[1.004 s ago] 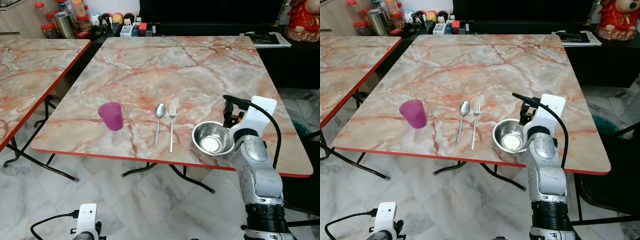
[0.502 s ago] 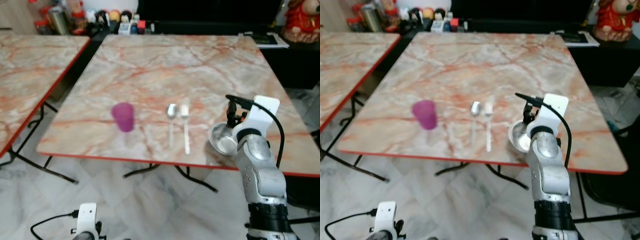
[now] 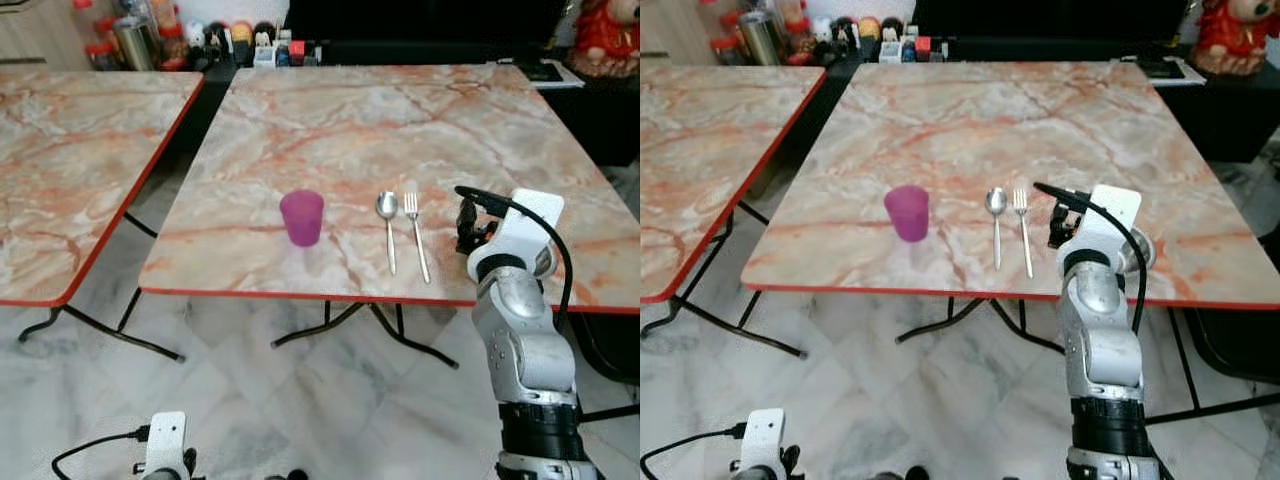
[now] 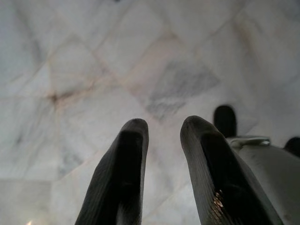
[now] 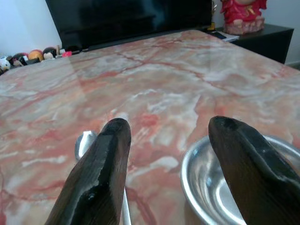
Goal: Setting the table
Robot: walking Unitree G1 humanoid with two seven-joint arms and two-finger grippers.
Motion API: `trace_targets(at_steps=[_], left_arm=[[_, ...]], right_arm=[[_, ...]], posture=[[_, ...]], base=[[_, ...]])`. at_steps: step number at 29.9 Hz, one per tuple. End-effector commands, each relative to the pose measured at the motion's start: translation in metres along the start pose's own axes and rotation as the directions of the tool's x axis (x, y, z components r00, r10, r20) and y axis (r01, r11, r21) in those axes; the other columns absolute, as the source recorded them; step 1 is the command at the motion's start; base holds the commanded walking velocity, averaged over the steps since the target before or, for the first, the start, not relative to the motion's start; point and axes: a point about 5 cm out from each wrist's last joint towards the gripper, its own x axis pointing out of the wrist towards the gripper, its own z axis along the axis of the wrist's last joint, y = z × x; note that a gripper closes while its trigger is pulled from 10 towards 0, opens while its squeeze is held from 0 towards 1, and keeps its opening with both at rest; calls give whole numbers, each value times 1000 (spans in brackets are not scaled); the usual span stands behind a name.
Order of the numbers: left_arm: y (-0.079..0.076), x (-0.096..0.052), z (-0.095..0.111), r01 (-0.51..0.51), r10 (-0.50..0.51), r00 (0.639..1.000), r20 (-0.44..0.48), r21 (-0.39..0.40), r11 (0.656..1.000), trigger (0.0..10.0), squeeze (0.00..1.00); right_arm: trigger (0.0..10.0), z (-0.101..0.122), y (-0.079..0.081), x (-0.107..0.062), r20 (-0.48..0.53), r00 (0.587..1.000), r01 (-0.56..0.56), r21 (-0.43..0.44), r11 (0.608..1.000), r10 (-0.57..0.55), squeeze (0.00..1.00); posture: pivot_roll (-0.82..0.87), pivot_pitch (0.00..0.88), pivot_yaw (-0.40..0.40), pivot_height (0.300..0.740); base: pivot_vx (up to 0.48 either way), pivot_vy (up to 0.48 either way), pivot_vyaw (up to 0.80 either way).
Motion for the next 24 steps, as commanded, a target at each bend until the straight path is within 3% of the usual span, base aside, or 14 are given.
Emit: trace_targets(at_steps=[1, 8, 13, 24], left_arm=[[0, -2, -8, 7, -7, 999, -32, -2, 1000, 10000, 0], [0, -2, -9, 7, -7, 999, -37, -2, 1000, 10000, 0], [1, -2, -10, 4, -3, 999, -41, 9, 1000, 10000, 0], [1, -2, -11, 7, -6, 999, -44, 12, 1000, 10000, 0]], right_arm=[[10000, -1, -4, 2, -7, 1000, 13, 8, 1000, -13, 0], [10000, -2, -4, 3, -16, 1000, 18, 8, 1000, -18, 0], [10000, -1, -3, 3, -7, 1000, 16, 16, 1000, -16, 0], [10000, 0, 1, 4, 6, 1000, -3, 4, 1000, 3, 0]], posture=[[-98, 120, 44, 740], [-96, 122, 44, 740], [-95, 125, 45, 740], [-94, 124, 45, 740]], base=[[0, 0, 0], [0, 0, 0], [0, 0, -520], [286, 0, 0]])
